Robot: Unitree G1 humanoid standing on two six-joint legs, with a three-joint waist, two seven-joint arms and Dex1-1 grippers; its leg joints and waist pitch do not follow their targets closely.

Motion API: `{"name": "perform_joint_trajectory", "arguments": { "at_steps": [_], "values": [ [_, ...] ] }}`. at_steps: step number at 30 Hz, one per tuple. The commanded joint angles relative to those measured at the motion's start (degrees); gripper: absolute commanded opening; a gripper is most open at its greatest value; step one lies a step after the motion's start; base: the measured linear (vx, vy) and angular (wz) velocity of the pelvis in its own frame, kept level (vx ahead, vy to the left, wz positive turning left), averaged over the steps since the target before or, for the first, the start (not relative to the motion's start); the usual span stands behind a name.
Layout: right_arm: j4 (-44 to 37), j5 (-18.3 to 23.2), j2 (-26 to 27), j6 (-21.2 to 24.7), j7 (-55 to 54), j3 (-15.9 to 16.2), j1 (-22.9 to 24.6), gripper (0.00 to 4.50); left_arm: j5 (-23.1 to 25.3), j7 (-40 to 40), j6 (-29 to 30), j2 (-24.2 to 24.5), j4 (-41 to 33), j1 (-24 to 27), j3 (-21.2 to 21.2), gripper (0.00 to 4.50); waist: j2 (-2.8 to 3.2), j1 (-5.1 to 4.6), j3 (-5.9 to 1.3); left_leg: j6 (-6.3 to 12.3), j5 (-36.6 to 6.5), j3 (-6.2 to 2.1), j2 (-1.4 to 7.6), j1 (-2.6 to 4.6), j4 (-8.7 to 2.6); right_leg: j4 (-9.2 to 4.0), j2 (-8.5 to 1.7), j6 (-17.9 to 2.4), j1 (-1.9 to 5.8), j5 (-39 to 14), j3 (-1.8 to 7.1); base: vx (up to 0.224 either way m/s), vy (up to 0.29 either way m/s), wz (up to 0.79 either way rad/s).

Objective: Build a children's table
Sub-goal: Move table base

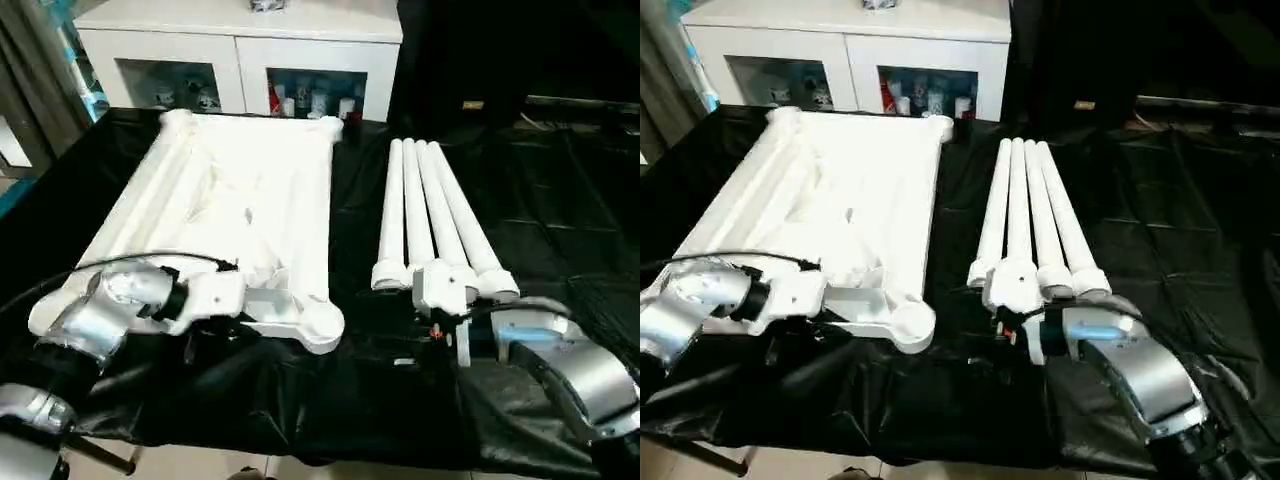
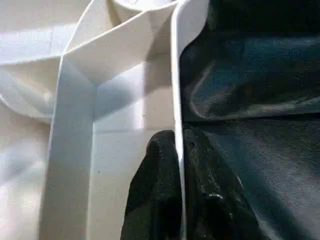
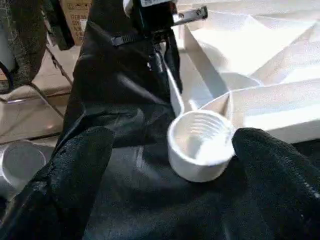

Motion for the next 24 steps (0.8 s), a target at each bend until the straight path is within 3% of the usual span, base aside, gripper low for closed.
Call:
{"name": "perform_joint_trajectory", "arguments": {
  "at_steps": [1,9,10,13,16,24],
  "values": [
    [-1.13,-0.72,0.09,-0.66,-0.54,-0.17,0.23,4.29,4.01,5.11,-2.98,0.96,-2.7,0.54,-0.88,0.04,0.73,0.21,-3.59,1.13,-11.53,-1.83,4.58,1.2,-5.08,-4.26,-5.66,-16.29,2.32,1.76,3.0,0.0,0.0,0.0],
    [-2.1,-0.92,0.66,-0.51,-1.44,-0.02,1.47,4.29,14.16,17.88,-3.91,1.74,-7.96,4.33,-0.35,0.04,1.01,0.31,-3.17,-0.11,-14.49,-1.73,4.71,1.44,-5.42,-4.76,-5.45,-14.58,1.72,-5.01,3.12,0.0,0.0,0.0],
    [-2.11,-0.87,0.66,-0.49,-1.49,0.03,1.47,4.29,15.18,19.4,-3.19,1.83,-9.25,5.17,-0.01,0.04,0.67,0.21,-3.11,-0.12,-14.27,-1.74,4.69,1.32,-5.48,-4.75,-5.4,-14.36,1.74,-4.62,3.13,0.0,0.0,0.0],
    [-1.86,-1.02,0.83,-0.62,-1.63,0.26,1.29,4.29,17.11,22.3,-0.85,1.84,-12.17,6.87,0.87,0.04,0.76,0.07,-3.16,0.55,-12.79,-1.75,4.68,1.21,-5.38,-4.6,-5.47,-14.42,1.73,-2.83,3.13,0.0,0.0,0.0],
    [-1.67,-1.23,1.06,-0.72,-1.67,0.43,1.17,4.29,18.56,24.38,-0.77,1.73,-13.78,7.48,1.39,0.04,0.46,0.01,-3.09,1.18,-12.45,-1.68,4.58,1.08,-5.33,-4.81,-5.41,-14.12,1.72,-3.36,3.14,0.0,0.0,0.0],
    [-1.22,-1.93,2.04,-1.09,-1.67,0.98,0.8,4.29,17.27,24.14,4.33,1.29,-18.09,10.74,1.42,0.04,0.56,0.07,-3.0,1.41,-11.93,-1.74,4.59,1.03,-5.42,-4.82,-5.35,-13.9,1.49,-3.54,3.1,0.0,0.0,0.0]
  ]
}}
